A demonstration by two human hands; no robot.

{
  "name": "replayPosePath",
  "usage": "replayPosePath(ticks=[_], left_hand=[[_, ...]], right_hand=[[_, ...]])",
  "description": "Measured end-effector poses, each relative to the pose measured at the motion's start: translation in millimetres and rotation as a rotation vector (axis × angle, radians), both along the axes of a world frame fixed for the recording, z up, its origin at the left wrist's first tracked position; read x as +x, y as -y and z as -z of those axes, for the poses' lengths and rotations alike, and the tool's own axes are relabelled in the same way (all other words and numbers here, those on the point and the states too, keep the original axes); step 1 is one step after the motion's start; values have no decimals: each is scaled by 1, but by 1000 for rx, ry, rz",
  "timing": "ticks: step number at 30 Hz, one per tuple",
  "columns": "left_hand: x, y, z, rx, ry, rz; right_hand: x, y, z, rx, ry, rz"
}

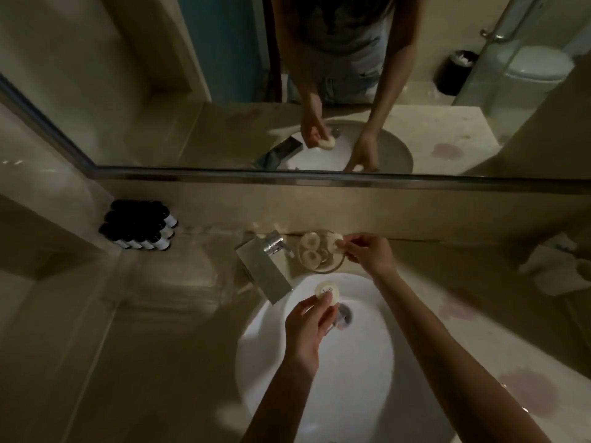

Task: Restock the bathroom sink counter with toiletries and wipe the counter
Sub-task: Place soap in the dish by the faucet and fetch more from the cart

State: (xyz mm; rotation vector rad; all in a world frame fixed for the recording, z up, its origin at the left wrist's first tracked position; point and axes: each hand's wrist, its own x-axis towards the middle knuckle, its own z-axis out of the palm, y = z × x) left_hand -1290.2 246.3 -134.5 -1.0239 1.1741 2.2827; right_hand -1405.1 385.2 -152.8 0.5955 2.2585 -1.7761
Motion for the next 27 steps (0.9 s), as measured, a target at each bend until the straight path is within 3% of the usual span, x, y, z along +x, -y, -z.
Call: replayPosePath(ticks=[4, 8, 13, 19, 27], left_hand=[[-21, -1, 14, -71, -20, 24], [-31, -1, 26, -138, -80, 75], [-43, -4, 39, -123, -69, 80], [-57, -10, 49, -91, 52, -19], [-70, -20, 53, -29, 104, -70]], right_hand=[[-28, 6, 30, 382, -24, -150], [-31, 12, 39, 542, -37, -158], [-36, 17, 48, 589, -77, -73], [-38, 20, 59, 669, -270, -20], [-34, 13, 57, 520, -264, -16]])
